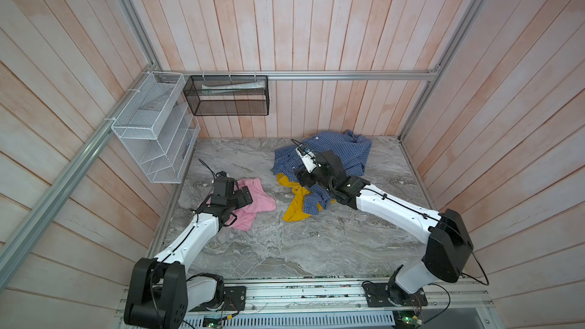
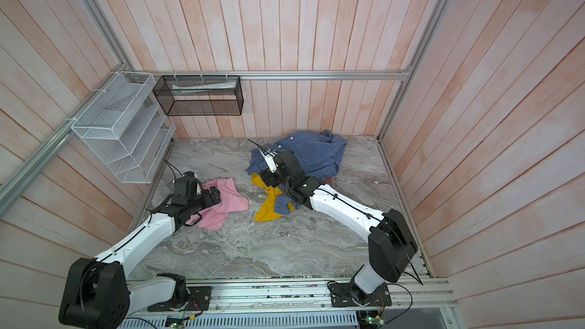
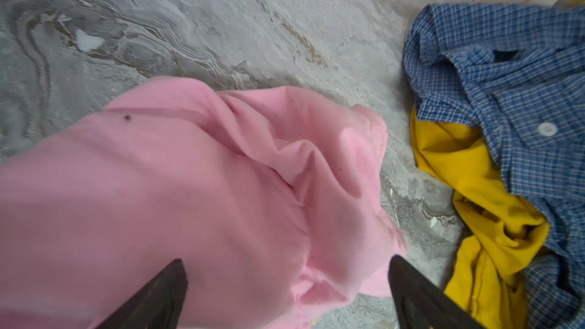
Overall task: Pick out a specific cloth from the pile
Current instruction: 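Grasp the pink cloth with the left gripper while the right gripper releases and withdraws, then lower the pink cloth near the shelves with the left gripper while the right arm retracts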
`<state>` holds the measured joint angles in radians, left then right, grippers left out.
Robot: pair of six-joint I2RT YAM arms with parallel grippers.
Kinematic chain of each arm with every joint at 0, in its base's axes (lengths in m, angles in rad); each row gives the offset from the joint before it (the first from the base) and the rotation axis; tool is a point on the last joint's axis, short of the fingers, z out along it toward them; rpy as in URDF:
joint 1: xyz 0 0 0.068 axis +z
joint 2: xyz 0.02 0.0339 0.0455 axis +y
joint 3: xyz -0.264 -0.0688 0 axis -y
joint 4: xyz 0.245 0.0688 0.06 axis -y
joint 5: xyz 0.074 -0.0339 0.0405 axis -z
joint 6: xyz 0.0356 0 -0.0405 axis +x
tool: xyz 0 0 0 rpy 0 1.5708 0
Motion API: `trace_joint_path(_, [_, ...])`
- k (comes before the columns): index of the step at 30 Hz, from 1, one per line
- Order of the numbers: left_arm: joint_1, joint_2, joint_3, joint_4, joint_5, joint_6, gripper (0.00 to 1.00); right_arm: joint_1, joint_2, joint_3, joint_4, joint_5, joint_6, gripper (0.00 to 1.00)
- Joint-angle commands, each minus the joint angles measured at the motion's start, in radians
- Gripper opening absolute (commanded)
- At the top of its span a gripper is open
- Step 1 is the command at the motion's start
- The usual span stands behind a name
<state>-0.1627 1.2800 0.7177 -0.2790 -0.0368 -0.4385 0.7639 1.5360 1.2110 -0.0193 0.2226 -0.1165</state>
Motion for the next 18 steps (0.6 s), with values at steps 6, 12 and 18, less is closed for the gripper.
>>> trace_joint_path(6, [0.002, 0.219, 0.154, -0.135, 0.053, 0.128, 0.92, -0.133, -0.231, -0.128, -0.042, 0.107, 0.072, 0.85])
trace_joint_path(12, [-0.015, 0.337, 0.206, -0.2, -0.003, 0.13, 0.76, -0.223, -0.344, -0.199, -0.085, 0.133, 0.088, 0.85])
trace_joint_path(18, [0.0, 0.439, 0.229, -0.216, -0.028, 0.061, 0.73, -0.301, -0.422, -0.261, -0.103, 0.12, 0.115, 0.85])
